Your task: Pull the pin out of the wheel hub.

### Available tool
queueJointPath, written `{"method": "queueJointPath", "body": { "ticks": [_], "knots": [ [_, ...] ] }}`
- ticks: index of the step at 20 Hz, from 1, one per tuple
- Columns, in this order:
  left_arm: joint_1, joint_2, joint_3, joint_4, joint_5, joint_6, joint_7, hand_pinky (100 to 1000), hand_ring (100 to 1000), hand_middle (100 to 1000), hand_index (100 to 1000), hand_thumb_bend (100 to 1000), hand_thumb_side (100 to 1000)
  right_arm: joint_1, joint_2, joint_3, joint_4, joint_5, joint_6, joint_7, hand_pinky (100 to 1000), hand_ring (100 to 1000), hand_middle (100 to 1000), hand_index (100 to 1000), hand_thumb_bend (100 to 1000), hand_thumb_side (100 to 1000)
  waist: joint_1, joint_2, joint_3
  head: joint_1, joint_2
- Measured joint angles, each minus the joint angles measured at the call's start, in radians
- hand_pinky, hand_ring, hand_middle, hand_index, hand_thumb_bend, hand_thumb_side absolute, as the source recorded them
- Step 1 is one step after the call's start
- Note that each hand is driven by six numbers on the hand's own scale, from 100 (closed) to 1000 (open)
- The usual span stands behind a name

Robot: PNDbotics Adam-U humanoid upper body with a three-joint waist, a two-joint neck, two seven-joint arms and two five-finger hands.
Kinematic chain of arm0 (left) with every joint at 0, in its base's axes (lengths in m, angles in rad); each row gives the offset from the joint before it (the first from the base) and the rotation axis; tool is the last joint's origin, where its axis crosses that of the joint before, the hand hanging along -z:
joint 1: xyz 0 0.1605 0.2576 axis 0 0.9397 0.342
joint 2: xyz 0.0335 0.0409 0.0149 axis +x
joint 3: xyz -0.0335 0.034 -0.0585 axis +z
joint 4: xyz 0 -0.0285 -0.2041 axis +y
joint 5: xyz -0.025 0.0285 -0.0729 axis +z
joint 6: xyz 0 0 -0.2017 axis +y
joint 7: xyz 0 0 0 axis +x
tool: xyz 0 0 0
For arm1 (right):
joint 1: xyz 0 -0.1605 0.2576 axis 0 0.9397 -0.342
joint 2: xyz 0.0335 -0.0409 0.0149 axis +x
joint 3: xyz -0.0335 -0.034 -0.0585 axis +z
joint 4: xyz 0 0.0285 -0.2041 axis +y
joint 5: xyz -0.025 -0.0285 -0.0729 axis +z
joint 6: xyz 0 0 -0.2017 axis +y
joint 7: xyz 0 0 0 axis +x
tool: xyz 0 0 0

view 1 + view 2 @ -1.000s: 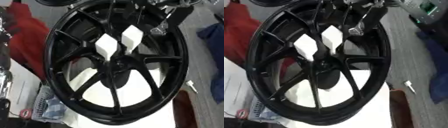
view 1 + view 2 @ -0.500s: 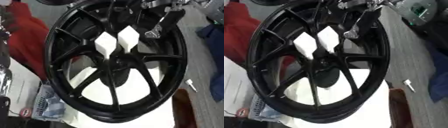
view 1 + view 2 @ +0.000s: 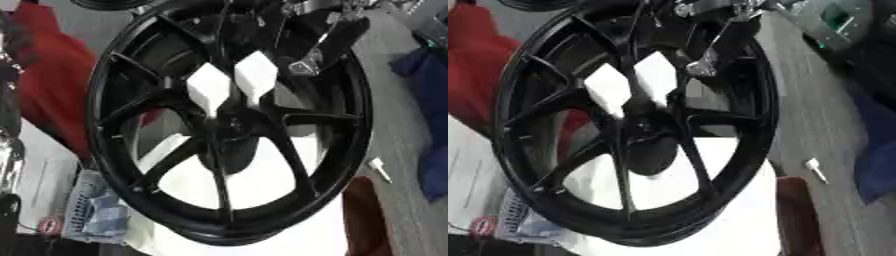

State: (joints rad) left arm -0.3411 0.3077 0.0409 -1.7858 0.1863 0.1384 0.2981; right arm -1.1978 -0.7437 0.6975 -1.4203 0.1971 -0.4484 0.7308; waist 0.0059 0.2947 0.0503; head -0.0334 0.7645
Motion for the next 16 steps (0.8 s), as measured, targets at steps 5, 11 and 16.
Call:
{"method": "queueJointPath", "body": {
  "ticks": [5, 11, 16],
  "knots": [
    [0.008, 0.013, 0.003, 0.001, -0.001, 0.0, 0.0, 818, 818, 735, 836, 367, 710, -0.004, -0.033, -0.002, -0.014, 0.003, -0.003, -0.003, 911, 875, 880, 926, 103, 416, -0.013, -0.019, -0.013, 0.015, 0.0],
    [0.011, 0.018, 0.006, 0.006, -0.002, -0.001, 0.001, 818, 819, 735, 836, 367, 709, 0.014, -0.052, -0.011, -0.037, -0.03, 0.012, 0.012, 908, 868, 879, 928, 100, 402, -0.019, -0.039, -0.014, 0.015, 0.0],
    [0.017, 0.026, 0.006, 0.009, -0.002, -0.002, 0.002, 818, 819, 735, 836, 368, 708, 0.024, -0.053, -0.02, -0.053, -0.084, 0.037, 0.037, 908, 866, 879, 929, 100, 417, -0.025, -0.06, -0.015, 0.015, 0.0]
  ]
}}
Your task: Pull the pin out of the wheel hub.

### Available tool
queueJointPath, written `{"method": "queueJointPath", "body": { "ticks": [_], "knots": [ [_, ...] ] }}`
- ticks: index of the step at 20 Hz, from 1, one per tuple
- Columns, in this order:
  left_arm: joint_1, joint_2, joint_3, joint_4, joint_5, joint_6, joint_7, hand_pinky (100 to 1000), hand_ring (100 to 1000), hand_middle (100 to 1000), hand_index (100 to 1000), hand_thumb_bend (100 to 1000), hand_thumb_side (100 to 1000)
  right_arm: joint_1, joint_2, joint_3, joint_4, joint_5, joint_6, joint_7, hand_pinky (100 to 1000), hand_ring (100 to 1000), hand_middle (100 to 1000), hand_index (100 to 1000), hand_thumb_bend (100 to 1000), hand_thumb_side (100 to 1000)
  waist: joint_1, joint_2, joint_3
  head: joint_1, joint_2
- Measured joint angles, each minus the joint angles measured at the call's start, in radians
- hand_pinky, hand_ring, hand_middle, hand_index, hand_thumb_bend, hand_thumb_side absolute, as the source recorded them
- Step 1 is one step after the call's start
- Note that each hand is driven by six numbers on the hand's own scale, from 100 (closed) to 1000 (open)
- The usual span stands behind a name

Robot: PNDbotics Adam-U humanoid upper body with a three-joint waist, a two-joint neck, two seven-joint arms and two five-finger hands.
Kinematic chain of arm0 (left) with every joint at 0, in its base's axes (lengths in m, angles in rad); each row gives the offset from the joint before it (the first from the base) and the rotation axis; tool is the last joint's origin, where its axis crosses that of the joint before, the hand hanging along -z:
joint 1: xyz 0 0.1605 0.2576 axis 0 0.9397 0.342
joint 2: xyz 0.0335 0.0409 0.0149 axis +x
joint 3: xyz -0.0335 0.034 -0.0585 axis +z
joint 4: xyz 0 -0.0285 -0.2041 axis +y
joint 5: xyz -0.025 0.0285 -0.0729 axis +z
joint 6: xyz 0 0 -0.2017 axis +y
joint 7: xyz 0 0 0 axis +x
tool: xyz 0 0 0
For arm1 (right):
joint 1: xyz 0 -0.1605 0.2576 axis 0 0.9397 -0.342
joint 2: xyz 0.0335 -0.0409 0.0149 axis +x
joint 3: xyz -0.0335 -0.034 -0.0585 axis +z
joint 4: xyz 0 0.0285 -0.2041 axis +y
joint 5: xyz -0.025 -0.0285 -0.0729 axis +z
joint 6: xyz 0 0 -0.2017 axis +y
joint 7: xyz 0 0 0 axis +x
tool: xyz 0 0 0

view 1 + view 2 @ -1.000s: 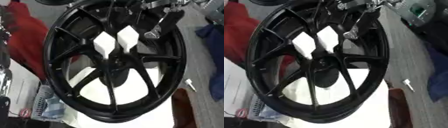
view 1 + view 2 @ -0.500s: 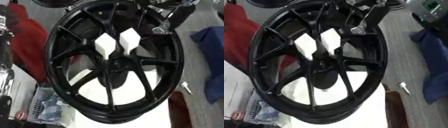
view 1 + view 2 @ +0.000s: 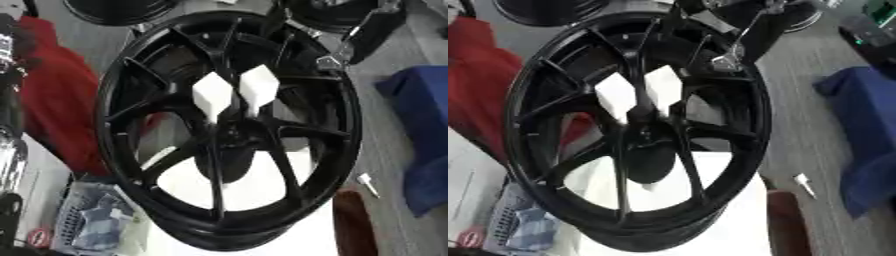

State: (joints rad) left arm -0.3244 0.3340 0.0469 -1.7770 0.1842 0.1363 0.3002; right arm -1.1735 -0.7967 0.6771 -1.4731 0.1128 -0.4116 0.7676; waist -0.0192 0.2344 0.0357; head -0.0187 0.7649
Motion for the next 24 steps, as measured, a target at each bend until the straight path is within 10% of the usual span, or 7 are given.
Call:
{"method": "queueJointPath", "body": {
  "ticks": [15, 24],
  "knots": [
    [0.017, 0.001, 0.006, 0.015, 0.001, 0.001, 0.0, 817, 822, 734, 836, 366, 712, 0.043, 0.02, -0.019, 0.04, -0.092, 0.062, 0.044, 898, 835, 860, 936, 100, 802, -0.014, -0.03, -0.004, -0.035, 0.0],
    [0.023, 0.001, 0.006, 0.022, 0.002, 0.001, 0.0, 817, 821, 732, 836, 367, 711, 0.059, 0.028, -0.018, 0.027, -0.169, 0.169, 0.031, 900, 837, 863, 937, 100, 883, -0.02, -0.038, -0.004, -0.036, 0.0]
  ]
}}
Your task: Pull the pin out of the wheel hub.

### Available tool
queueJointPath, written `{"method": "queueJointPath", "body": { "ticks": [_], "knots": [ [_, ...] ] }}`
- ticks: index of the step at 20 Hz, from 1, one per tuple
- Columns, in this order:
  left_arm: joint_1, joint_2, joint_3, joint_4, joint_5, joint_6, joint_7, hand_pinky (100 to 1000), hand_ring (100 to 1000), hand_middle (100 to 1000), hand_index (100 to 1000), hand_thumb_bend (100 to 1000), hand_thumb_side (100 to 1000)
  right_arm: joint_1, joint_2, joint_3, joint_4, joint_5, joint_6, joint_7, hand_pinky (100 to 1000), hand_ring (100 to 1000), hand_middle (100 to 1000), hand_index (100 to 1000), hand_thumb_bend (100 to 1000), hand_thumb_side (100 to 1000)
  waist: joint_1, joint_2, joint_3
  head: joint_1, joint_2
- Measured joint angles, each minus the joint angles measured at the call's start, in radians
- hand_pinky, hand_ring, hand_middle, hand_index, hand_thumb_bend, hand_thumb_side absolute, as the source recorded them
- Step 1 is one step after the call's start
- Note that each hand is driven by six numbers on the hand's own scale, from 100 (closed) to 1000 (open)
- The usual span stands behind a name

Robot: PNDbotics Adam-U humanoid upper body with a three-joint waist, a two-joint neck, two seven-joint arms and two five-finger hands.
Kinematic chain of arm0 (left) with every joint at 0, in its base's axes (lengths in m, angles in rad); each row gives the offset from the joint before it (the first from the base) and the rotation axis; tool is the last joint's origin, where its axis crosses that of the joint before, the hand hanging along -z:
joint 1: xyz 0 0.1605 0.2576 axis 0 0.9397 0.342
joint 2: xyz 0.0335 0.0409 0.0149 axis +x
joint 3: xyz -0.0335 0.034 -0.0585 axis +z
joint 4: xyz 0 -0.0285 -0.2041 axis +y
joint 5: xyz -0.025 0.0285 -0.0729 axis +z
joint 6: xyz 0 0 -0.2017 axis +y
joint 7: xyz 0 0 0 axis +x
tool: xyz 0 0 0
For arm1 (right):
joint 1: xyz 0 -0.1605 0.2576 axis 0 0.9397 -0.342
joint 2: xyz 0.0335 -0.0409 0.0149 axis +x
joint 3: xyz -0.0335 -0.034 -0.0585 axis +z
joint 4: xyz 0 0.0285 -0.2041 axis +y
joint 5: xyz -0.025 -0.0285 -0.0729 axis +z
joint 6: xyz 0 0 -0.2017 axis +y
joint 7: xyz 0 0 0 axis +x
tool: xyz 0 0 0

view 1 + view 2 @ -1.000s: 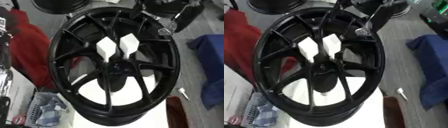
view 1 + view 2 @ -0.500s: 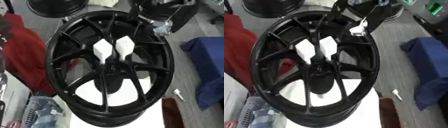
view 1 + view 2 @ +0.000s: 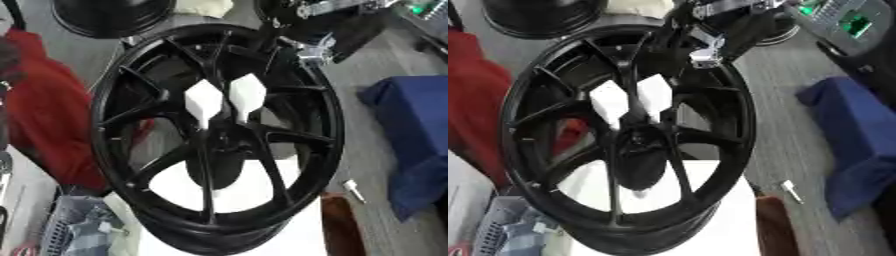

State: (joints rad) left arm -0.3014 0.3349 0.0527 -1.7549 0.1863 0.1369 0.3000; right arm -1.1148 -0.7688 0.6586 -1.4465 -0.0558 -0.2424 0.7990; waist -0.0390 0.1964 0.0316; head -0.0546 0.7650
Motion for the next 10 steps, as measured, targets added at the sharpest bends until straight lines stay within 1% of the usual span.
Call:
{"method": "queueJointPath", "body": {
  "ticks": [4, 5, 6, 7, 10],
  "knots": [
    [0.0, 0.0, 0.0, 0.0, 0.0, 0.0, 0.0, 818, 822, 732, 836, 367, 712, 0.008, 0.002, 0.003, -0.005, -0.009, 0.02, 0.013, 901, 838, 865, 937, 100, 852, 0.0, -0.004, 0.003, 0.0, 0.0],
    [0.0, 0.0, 0.0, 0.0, 0.0, 0.0, 0.0, 818, 822, 732, 837, 367, 713, 0.008, 0.004, 0.007, -0.005, -0.01, 0.024, 0.017, 901, 839, 866, 936, 100, 817, 0.0, -0.006, 0.004, 0.0, 0.0],
    [0.0, 0.0, 0.0, 0.0, 0.001, 0.0, 0.0, 818, 822, 732, 837, 367, 713, 0.008, 0.008, 0.009, -0.005, -0.01, 0.028, 0.023, 901, 839, 866, 935, 100, 813, 0.0, -0.008, 0.005, 0.0, 0.0],
    [0.001, 0.0, 0.0, 0.0, 0.001, 0.0, 0.0, 818, 823, 732, 837, 367, 713, 0.008, 0.011, 0.013, -0.004, -0.01, 0.031, 0.028, 901, 842, 868, 933, 100, 784, 0.0, -0.01, 0.007, 0.0, 0.0],
    [0.002, 0.0, 0.0, 0.004, 0.002, 0.002, -0.002, 818, 823, 732, 838, 367, 713, 0.014, 0.026, 0.023, 0.011, -0.009, 0.038, 0.046, 902, 847, 871, 930, 100, 735, -0.001, -0.014, 0.01, -0.002, 0.0]
  ]
}}
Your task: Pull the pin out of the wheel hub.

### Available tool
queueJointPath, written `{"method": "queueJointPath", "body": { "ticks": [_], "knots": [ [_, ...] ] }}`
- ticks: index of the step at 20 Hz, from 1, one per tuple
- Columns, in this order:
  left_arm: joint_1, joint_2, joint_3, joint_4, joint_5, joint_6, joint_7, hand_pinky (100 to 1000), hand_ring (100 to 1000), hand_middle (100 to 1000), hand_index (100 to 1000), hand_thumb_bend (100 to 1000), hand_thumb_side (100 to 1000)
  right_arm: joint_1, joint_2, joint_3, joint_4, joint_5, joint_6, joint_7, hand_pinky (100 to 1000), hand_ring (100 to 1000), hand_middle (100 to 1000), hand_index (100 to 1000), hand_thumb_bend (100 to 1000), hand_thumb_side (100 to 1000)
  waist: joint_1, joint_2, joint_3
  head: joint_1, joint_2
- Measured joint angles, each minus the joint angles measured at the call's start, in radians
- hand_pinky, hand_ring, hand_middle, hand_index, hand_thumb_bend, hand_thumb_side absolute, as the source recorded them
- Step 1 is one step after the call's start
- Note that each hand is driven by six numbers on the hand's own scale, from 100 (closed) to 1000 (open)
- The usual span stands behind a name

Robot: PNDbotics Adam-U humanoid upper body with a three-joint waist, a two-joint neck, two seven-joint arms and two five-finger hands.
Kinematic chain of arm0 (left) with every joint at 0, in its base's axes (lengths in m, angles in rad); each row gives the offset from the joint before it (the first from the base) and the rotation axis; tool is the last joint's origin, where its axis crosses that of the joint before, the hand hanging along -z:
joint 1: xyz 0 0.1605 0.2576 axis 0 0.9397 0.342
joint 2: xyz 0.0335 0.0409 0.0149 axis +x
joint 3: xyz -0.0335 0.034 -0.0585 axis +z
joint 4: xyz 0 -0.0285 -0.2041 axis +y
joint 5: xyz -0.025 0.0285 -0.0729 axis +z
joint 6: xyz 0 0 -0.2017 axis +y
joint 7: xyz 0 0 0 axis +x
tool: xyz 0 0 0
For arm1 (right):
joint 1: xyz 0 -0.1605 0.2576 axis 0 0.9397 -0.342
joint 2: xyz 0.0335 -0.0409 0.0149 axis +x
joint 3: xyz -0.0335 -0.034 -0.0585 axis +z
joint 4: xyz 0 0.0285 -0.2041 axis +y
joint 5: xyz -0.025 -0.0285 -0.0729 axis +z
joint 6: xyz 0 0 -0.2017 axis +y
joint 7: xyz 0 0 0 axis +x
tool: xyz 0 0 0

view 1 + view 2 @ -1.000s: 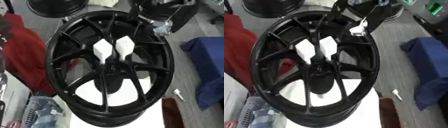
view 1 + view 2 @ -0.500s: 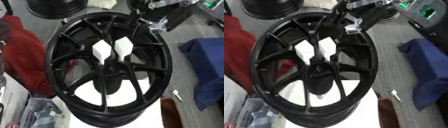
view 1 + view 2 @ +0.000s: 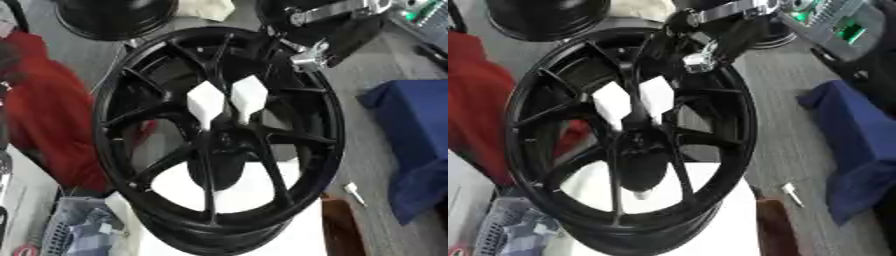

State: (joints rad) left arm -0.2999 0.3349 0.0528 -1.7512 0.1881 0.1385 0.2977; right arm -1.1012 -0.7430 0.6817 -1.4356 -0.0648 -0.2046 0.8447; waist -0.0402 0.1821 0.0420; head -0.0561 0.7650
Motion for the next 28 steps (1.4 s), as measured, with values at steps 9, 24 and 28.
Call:
{"method": "queueJointPath", "body": {
  "ticks": [9, 24, 28],
  "knots": [
    [0.004, 0.0, 0.0, 0.002, 0.005, 0.0, -0.003, 819, 824, 731, 838, 368, 715, 0.004, 0.05, 0.019, 0.04, 0.017, 0.005, 0.03, 902, 848, 872, 926, 100, 730, -0.003, -0.017, 0.003, -0.011, 0.0],
    [0.004, -0.001, 0.001, 0.002, 0.008, 0.0, -0.004, 820, 825, 725, 839, 364, 719, 0.003, 0.079, 0.04, 0.093, 0.062, -0.022, 0.058, 904, 857, 883, 924, 100, 686, -0.003, -0.018, 0.007, -0.017, 0.0],
    [0.004, -0.001, 0.001, 0.002, 0.01, 0.0, -0.004, 820, 825, 723, 839, 363, 720, 0.003, 0.08, 0.04, 0.101, 0.08, -0.039, 0.058, 905, 859, 881, 924, 100, 649, -0.002, -0.018, 0.007, -0.017, 0.0]
  ]
}}
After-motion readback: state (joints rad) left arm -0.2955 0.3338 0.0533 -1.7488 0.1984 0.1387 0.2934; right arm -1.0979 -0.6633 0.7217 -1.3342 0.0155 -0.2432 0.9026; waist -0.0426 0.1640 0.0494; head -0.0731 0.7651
